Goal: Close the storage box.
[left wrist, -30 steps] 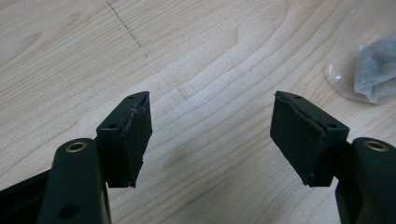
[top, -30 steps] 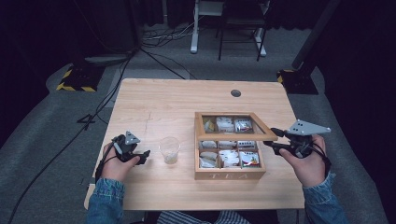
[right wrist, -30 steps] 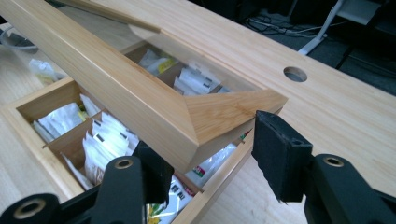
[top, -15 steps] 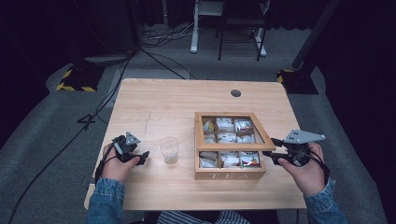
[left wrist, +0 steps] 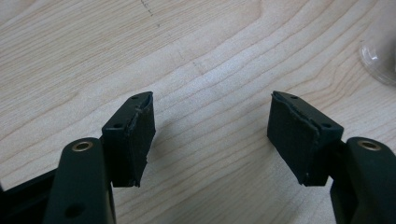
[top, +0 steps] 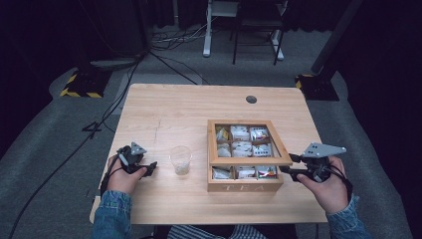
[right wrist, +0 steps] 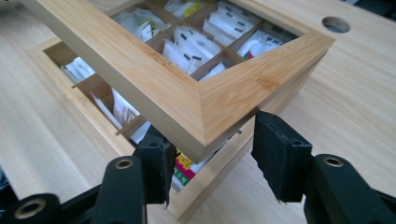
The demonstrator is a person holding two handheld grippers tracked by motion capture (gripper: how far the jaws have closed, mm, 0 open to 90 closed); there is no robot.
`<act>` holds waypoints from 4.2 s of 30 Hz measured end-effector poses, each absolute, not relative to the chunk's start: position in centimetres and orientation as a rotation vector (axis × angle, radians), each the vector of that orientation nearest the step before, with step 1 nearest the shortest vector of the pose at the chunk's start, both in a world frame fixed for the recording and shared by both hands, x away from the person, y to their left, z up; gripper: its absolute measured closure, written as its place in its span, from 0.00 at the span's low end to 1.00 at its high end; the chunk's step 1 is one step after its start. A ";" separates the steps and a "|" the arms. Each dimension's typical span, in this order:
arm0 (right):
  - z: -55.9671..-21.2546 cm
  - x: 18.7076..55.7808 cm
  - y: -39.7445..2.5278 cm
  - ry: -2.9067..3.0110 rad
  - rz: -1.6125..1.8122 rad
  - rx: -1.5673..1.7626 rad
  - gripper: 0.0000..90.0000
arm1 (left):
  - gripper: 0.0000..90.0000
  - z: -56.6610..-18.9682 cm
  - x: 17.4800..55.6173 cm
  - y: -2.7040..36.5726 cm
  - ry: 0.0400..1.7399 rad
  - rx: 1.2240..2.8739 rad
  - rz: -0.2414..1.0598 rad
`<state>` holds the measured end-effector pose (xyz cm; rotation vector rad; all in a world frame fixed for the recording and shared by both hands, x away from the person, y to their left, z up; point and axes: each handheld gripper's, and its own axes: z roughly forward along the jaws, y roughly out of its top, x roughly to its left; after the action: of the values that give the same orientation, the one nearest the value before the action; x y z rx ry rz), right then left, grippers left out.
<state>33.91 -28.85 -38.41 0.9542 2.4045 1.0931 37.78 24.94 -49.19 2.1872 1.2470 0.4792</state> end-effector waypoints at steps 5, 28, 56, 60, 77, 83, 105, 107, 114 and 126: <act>-38.7 33.8 -28.7 2.444 1.067 0.954 0.55 | 0.36 -49.3 37.8 24.9 1.250 2.178 0.476; -40.1 33.4 -28.6 2.587 0.958 0.964 0.55 | 0.36 -49.8 37.8 25.1 1.256 2.120 0.448; -41.0 33.5 -28.2 2.645 0.886 0.986 0.46 | 0.35 -49.9 37.8 25.2 1.242 2.111 0.463; -40.5 33.5 -28.6 2.609 0.905 0.979 0.43 | 0.35 -49.9 37.8 25.2 1.242 2.108 0.464; -38.4 34.8 -32.4 2.225 1.291 1.005 0.34 | 0.31 -50.3 37.8 25.6 1.209 2.082 0.468; -38.3 35.7 -34.6 2.120 1.304 1.040 0.31 | 0.30 -50.3 37.8 25.7 1.206 2.087 0.464; -44.9 41.0 -39.8 2.072 1.191 1.230 0.26 | 0.27 -50.4 38.0 26.2 1.216 2.083 0.474; -45.6 41.2 -40.0 2.078 1.181 1.242 0.26 | 0.27 -50.4 38.0 26.2 1.216 2.084 0.473; -47.5 41.7 -40.1 2.110 1.143 1.253 0.26 | 0.26 -50.4 38.1 26.2 1.220 2.081 0.469; -49.3 42.0 -39.7 2.180 1.047 1.252 0.22 | 0.25 -50.4 38.1 26.1 1.222 2.086 0.470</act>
<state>41.97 -39.72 -49.33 1.2524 2.1800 1.0473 38.13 26.14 -50.37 2.0862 1.2221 0.4695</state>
